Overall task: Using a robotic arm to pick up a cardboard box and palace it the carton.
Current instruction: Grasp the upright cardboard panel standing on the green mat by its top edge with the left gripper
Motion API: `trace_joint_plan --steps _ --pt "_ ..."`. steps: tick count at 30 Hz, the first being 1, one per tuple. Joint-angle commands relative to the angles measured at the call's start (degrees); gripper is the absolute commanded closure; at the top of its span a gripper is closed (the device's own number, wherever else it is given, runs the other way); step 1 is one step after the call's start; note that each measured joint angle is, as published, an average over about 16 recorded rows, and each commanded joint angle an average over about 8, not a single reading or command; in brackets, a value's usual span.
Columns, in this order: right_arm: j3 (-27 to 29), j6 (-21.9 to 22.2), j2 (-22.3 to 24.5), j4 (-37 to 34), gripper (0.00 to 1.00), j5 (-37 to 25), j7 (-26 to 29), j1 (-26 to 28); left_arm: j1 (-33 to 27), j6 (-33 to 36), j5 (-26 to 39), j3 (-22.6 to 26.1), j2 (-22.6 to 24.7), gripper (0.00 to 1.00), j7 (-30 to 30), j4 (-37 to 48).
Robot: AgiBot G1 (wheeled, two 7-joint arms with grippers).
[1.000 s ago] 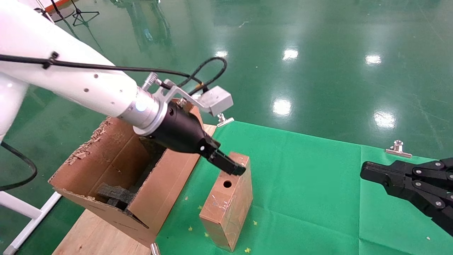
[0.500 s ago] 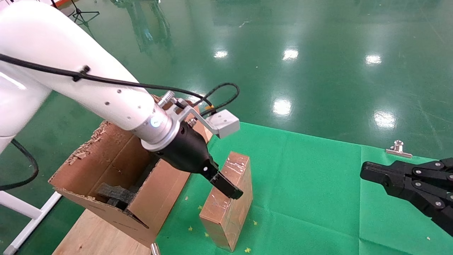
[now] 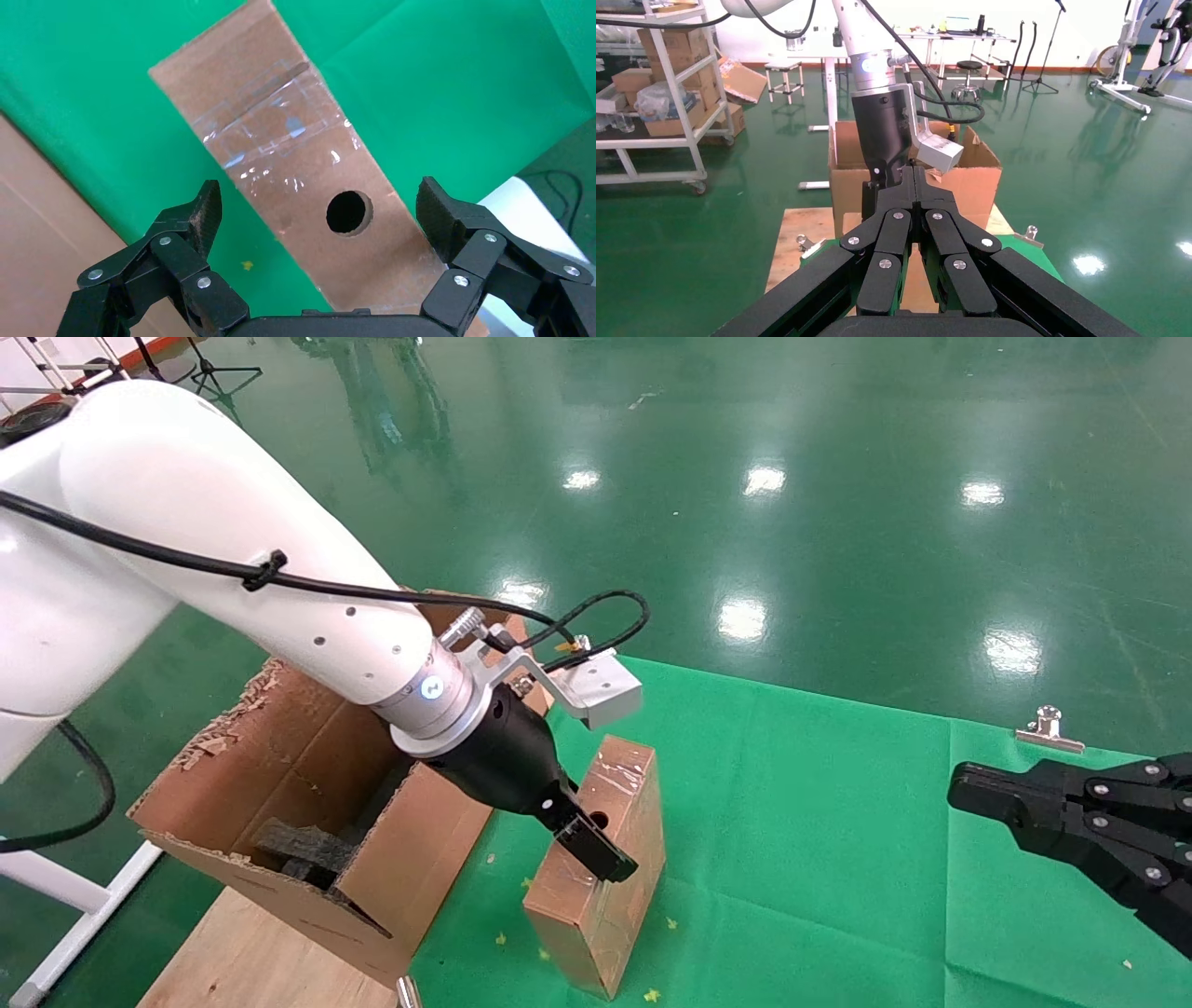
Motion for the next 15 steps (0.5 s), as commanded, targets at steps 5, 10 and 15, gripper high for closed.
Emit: trace_joint_plan --steps 5,10,15 --pt "0.00 0.01 0.00 -0.01 0.00 0.01 0.00 -0.01 -0.07 -0.51 -0.04 0.48 0.09 0.44 1.11 0.00" --pt "0.00 0.01 0.00 -0.01 0.00 0.01 0.00 -0.01 -0.05 -0.48 -0.03 0.33 0.07 0.98 0.82 0.00" --pt "0.00 0.01 0.00 -0.01 0.00 0.01 0.00 -0.01 -0.02 -0.38 -0.03 0.19 0.06 1.00 0.63 0.00"
